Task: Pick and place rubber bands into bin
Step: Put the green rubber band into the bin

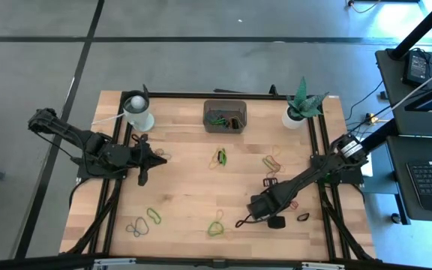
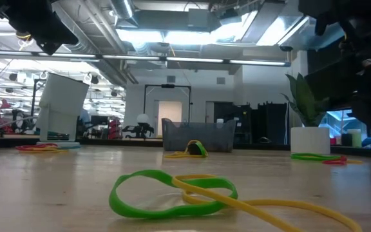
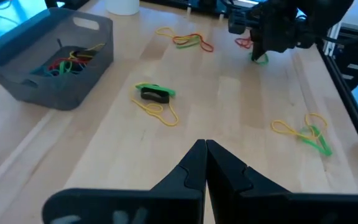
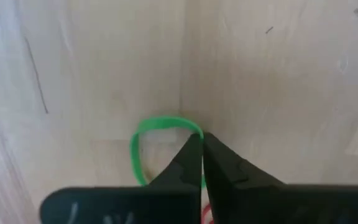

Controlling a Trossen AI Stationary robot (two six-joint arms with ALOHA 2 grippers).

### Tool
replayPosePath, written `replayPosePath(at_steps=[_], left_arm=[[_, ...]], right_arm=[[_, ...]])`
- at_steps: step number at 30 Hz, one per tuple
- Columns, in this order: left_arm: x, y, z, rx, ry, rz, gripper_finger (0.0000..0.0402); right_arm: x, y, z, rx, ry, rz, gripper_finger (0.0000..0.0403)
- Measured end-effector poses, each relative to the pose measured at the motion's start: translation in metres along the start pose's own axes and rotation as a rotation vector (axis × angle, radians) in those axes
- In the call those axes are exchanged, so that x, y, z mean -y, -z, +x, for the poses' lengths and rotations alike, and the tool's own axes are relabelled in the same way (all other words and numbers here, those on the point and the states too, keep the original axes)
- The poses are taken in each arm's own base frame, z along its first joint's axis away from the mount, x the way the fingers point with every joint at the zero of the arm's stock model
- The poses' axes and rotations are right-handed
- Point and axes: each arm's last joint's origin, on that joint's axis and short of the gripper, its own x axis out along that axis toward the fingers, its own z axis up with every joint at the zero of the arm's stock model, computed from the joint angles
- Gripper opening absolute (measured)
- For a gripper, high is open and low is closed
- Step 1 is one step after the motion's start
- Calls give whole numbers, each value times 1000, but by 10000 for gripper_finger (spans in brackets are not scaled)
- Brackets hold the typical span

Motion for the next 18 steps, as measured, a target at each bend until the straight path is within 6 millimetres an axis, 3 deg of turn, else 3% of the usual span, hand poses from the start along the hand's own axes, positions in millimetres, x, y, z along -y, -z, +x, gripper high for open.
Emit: replayPosePath(at_steps=[4, 14, 18], left_arm=[[0, 0, 0, -1, 2, 61, 3], [0, 0, 0, -1, 5, 143, 4], [0, 0, 0, -2, 5, 142, 4]], right_arm=[[0, 3, -20, -9, -27, 57, 4], [15, 10, -102, 256, -176, 321, 2], [27, 14, -127, 391, -147, 444, 2]])
